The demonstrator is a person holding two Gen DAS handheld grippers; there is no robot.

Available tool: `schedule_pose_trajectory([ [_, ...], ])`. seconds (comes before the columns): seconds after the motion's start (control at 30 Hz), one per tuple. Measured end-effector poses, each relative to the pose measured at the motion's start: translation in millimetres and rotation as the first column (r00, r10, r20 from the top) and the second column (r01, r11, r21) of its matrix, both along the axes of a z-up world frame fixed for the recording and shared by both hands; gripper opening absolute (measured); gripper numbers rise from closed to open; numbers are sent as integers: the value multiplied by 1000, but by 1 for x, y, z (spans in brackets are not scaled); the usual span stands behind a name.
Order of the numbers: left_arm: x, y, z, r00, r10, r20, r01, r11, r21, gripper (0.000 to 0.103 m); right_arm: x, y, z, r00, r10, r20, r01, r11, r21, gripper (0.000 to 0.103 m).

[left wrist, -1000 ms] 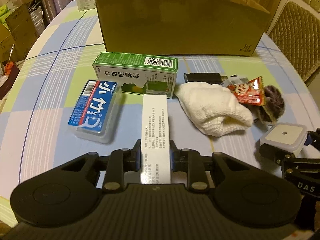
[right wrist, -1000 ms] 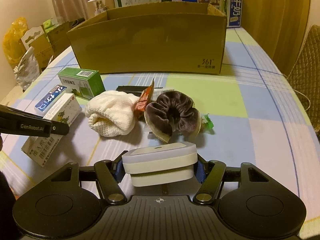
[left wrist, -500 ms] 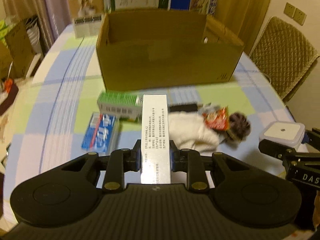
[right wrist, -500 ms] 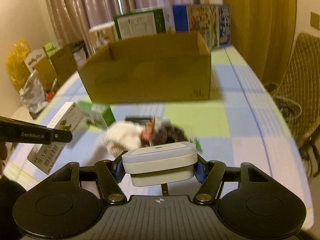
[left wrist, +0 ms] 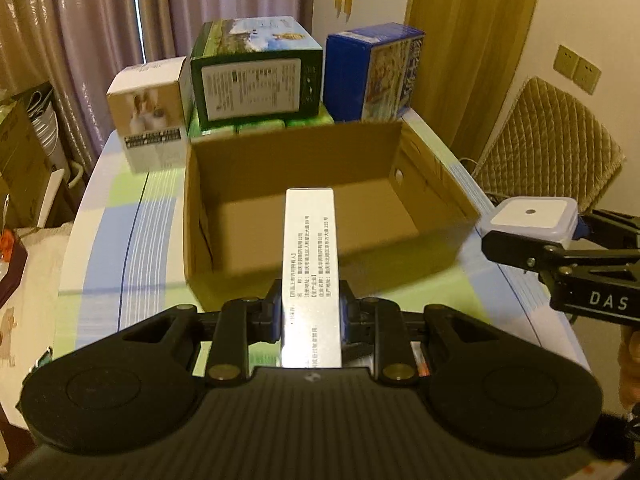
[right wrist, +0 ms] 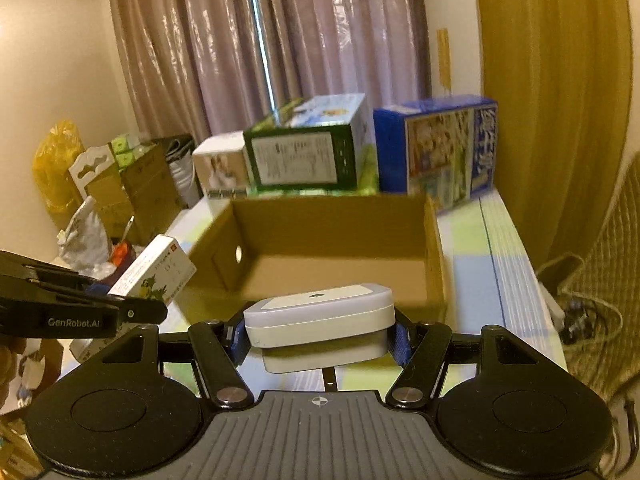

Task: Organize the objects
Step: 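Lift and carry both held items over the open cardboard box, then open the left tool to drop the white box while the right tool releases the adapter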

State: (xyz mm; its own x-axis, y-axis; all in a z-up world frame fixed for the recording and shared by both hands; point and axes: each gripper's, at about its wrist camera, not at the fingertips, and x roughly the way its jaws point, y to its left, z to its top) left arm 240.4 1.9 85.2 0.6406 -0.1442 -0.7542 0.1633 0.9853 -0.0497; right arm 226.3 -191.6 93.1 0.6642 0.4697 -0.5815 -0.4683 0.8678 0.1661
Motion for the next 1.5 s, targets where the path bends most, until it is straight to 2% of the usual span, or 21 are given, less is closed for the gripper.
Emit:
schedule_pose_trajectory([
  [0.23,69,7,0,1000,14,-25,-14,1000,10,21,72,16,-8,997,-14,-78,14,1000,0,62],
  [0.33,91,7,-11,999,17,-40,-16,1000,24,21,97,25,-20,995,-16,-102,14,1000,-22,62],
  [0.63,137,9,-51,995,19,-100,-20,1000,-2,21,141,34,-63,982,-42,-182,34,998,-47,62],
  [1.07,169,2,-82,994,12,-107,-13,1000,-12,23,162,40,-99,967,-54,-248,43,998,-51,62],
  [1.1,170,2,-82,994,22,-104,-23,1000,-11,31,163,40,-101,966,-54,-252,44,998,-49,62],
  [1.13,170,3,-82,995,28,-99,-30,999,-12,34,163,40,-102,965,-55,-255,45,998,-45,62],
  [1.4,159,15,-71,996,52,-78,-55,998,-38,34,167,39,-100,967,-54,-250,53,999,-10,62],
  [1.47,154,18,-68,996,57,-73,-60,997,-40,35,170,37,-97,970,-45,-240,55,998,34,74],
  [1.5,152,19,-66,996,58,-71,-62,997,-42,37,169,35,-94,972,-52,-230,66,996,56,86],
])
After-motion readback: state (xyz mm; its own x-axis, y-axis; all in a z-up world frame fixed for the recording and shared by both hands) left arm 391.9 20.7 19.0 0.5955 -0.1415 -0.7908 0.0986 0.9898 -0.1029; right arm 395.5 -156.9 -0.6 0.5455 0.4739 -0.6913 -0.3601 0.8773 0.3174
